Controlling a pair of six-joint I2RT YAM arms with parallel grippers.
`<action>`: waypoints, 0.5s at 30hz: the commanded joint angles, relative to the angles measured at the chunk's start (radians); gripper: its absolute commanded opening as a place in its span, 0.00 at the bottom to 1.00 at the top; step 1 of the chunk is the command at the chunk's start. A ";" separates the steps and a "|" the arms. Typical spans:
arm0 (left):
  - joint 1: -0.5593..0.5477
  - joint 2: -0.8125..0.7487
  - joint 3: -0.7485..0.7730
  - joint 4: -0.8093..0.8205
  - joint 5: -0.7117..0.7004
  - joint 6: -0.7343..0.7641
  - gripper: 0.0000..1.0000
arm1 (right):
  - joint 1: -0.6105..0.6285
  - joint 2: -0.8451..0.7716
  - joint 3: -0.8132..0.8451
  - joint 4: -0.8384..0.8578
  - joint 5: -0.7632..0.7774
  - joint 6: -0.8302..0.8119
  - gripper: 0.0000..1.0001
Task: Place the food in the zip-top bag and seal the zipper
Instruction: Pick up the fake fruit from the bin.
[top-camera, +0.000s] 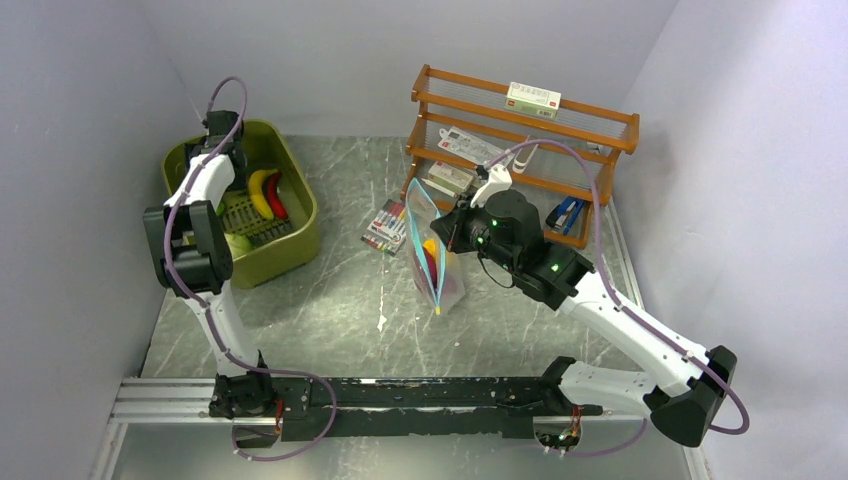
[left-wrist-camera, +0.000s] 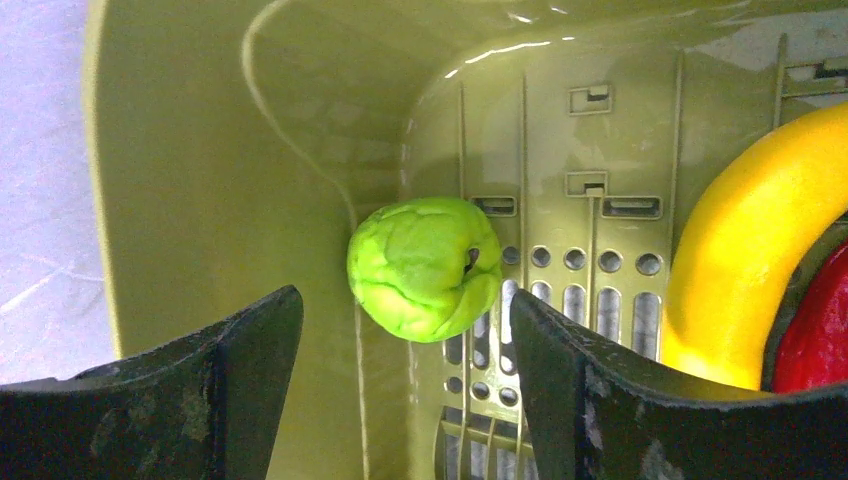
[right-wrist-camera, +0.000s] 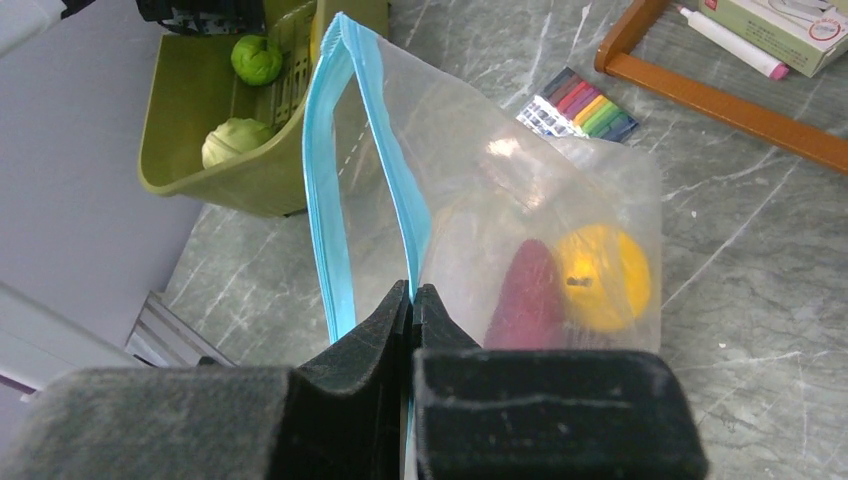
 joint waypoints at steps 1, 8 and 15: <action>0.005 0.049 0.058 -0.040 0.038 -0.012 0.74 | 0.003 -0.025 0.023 0.008 0.018 -0.009 0.00; 0.030 0.106 0.096 -0.091 0.018 -0.044 0.76 | 0.002 -0.027 0.029 0.004 0.022 -0.011 0.00; 0.049 0.109 0.084 -0.104 0.007 -0.063 0.79 | 0.003 -0.020 0.036 0.006 0.025 -0.018 0.00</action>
